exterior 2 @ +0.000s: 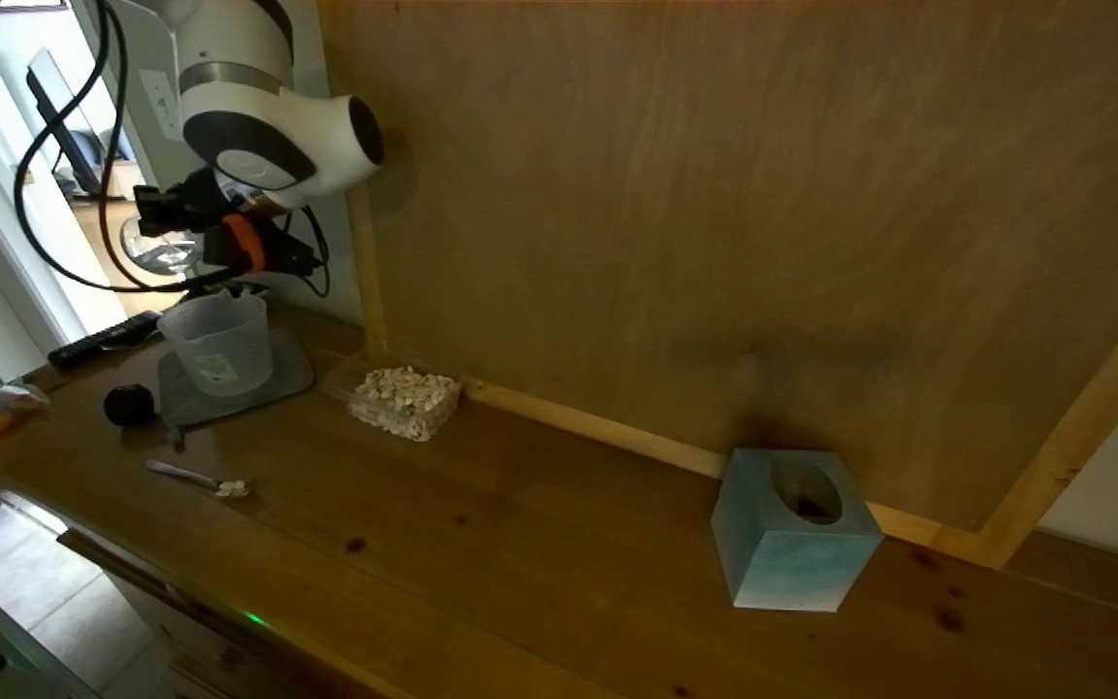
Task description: Pour the contents from the glass cup into the jar
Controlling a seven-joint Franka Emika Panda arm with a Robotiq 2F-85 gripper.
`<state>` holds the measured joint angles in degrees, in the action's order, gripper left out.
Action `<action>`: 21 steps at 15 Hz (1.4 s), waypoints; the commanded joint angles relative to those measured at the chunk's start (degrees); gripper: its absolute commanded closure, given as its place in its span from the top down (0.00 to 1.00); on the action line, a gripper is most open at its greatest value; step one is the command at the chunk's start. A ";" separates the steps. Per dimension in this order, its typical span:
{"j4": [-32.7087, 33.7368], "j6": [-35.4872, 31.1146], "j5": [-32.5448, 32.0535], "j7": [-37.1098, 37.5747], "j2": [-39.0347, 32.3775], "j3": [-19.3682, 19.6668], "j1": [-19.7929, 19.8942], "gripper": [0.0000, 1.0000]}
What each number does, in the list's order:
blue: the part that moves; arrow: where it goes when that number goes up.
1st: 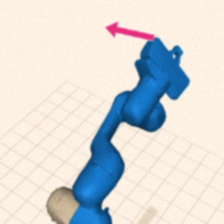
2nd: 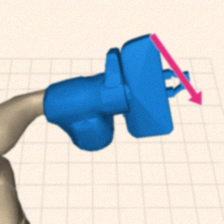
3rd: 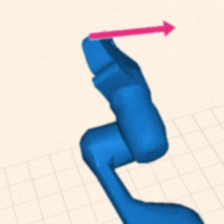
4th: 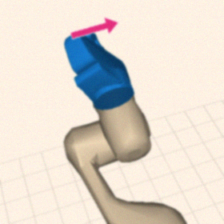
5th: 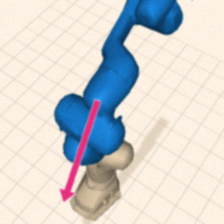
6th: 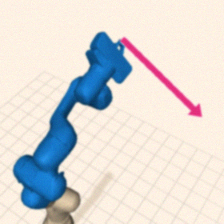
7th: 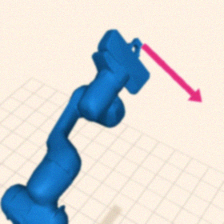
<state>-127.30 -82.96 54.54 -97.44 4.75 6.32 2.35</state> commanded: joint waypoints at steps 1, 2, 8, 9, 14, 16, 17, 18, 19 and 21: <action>1.10 3.68 3.21 -3.32 -1.22 0.35 1.30 0.01; 1.03 3.87 3.52 -3.97 -1.25 0.40 1.49 0.01; 0.89 5.69 4.73 -7.80 -2.08 0.73 2.38 0.01; 0.95 5.98 5.01 -8.52 -2.32 0.75 2.48 0.01; 1.28 7.77 6.82 -10.67 -3.90 0.70 2.90 0.01; 1.24 8.49 7.43 -11.32 -4.48 0.70 3.04 0.01; 1.14 8.82 7.90 -11.65 -4.66 0.74 3.15 0.01; 1.11 9.44 8.34 -12.30 -4.88 0.79 3.30 0.01; 1.09 9.85 8.63 -12.67 -5.07 0.82 3.45 0.01; 1.03 10.53 8.86 -13.36 -5.34 0.83 3.70 0.01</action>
<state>-127.28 -75.38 60.91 -108.97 0.51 6.85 5.19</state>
